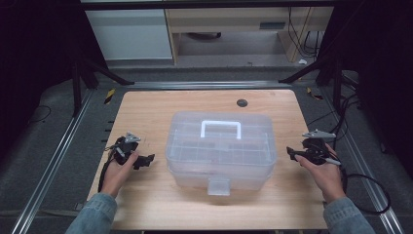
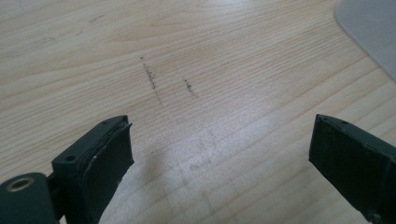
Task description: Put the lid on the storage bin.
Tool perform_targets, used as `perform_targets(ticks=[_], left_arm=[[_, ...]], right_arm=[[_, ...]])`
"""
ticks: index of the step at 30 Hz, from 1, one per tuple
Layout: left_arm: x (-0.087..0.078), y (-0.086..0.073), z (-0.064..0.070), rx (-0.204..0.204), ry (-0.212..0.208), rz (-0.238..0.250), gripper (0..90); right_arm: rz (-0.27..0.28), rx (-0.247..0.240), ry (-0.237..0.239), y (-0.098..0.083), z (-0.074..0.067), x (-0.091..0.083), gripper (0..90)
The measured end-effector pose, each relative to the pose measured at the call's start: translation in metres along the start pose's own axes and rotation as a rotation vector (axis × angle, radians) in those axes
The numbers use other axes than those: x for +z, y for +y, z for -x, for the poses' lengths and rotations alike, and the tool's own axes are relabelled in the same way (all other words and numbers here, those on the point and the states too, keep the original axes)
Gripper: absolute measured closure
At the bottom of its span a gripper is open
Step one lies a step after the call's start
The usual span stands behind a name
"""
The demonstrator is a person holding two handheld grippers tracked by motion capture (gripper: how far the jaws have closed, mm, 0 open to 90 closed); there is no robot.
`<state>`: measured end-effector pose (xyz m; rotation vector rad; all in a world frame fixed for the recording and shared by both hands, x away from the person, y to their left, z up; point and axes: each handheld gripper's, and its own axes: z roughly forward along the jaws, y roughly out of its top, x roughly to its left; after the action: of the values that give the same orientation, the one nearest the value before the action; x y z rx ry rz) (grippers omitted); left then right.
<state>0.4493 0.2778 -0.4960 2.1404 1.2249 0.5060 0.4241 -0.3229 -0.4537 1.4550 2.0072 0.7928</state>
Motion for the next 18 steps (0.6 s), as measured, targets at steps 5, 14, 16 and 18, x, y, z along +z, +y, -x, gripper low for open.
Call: perform_targets(ticks=[5,14,16,18], left_arm=[[0.015,0.007,-0.003,0.013,0.013,-0.027,5.7],[0.033,0.016,-0.016,-0.042,0.02,-0.014,3.9],[0.035,0.017,-0.017,-0.062,0.018,-0.006,3.9],[0.037,0.018,-0.017,-0.061,0.019,0.003,3.2]], right_arm=[[-0.027,-0.012,-0.001,0.006,0.002,0.024,25.6],[-0.011,0.049,-0.027,0.016,0.017,0.06,24.4],[-0.011,0.064,-0.035,0.016,0.018,0.065,23.9],[-0.015,0.082,-0.04,0.016,0.019,0.07,23.3]])
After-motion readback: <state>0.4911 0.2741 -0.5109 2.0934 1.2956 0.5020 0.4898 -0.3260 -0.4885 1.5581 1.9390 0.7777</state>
